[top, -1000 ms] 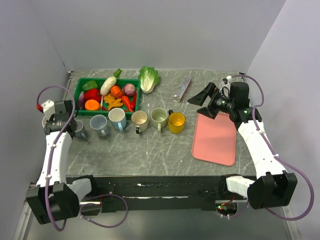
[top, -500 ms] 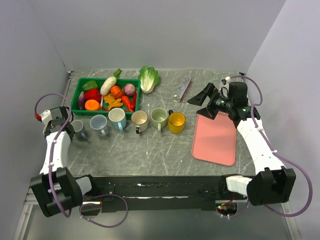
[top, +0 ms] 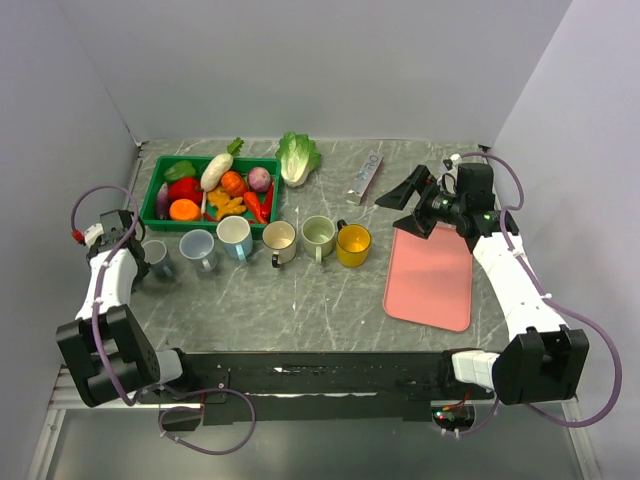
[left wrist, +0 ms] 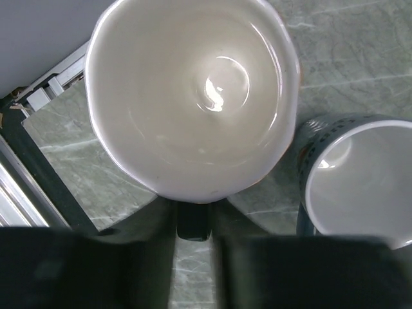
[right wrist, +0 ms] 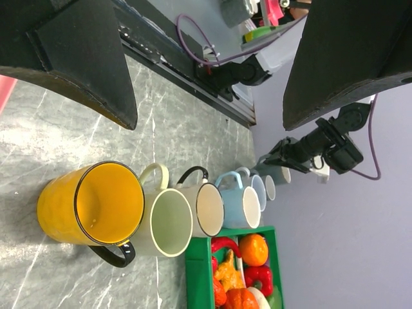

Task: Turn the mug right side up

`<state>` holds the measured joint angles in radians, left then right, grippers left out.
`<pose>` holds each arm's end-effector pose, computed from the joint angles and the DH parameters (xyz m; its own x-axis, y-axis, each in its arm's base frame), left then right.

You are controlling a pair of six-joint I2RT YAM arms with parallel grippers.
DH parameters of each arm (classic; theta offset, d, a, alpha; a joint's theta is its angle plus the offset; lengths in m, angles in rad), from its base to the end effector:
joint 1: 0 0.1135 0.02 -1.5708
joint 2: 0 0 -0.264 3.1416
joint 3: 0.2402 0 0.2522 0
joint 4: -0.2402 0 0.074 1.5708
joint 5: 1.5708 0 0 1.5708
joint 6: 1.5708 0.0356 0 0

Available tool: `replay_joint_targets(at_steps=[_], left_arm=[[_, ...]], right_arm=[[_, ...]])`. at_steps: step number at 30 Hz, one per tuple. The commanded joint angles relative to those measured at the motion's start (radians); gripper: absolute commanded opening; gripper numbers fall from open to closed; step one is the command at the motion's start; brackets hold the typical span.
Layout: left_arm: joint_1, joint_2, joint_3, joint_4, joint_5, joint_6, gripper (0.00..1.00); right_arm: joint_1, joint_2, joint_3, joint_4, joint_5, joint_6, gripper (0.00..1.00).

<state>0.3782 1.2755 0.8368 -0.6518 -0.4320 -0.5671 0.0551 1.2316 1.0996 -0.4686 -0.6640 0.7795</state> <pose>0.2171 0.1023 0.2220 -0.4185 -0.6912 -0.5892 -0.8772 0.4757 0.0650 0.2655 0.0366 0.3320 -0.7887 0.5109 -0.3420 0.0047 0.5613 0.8276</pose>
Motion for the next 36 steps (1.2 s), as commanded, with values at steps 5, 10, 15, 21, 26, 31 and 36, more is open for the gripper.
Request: replay_joint_targets(at_steps=[5,10,15,21,26,31,36], left_arm=[[0.004,0.002,0.084,-0.012,0.004,-0.002,0.62],[0.004,-0.028,0.097,-0.032,0.016,-0.001,0.75],[0.004,-0.146,0.133,-0.104,0.105,-0.02,0.96],[0.004,-0.347,0.232,-0.245,0.321,-0.043,0.96],[-0.094,-0.346,0.318,-0.373,0.315,-0.086,0.96],[-0.137,-0.423,0.306,-0.325,0.369,-0.089,0.96],[-0.174,-0.406,0.341,-0.27,0.523,-0.054,0.96]], right_arm=[[-0.012,0.009,0.032,0.045,-0.014,0.027,1.0],[-0.014,0.006,0.058,-0.008,0.035,0.006,1.0],[-0.014,-0.01,0.101,-0.062,0.089,-0.043,1.0],[-0.014,-0.076,0.123,-0.172,0.328,-0.052,1.0],[-0.014,-0.179,0.115,-0.219,0.558,-0.045,1.0],[-0.015,-0.218,0.152,-0.249,0.658,-0.068,1.0],[-0.015,-0.248,0.163,-0.271,0.662,-0.069,1.0]])
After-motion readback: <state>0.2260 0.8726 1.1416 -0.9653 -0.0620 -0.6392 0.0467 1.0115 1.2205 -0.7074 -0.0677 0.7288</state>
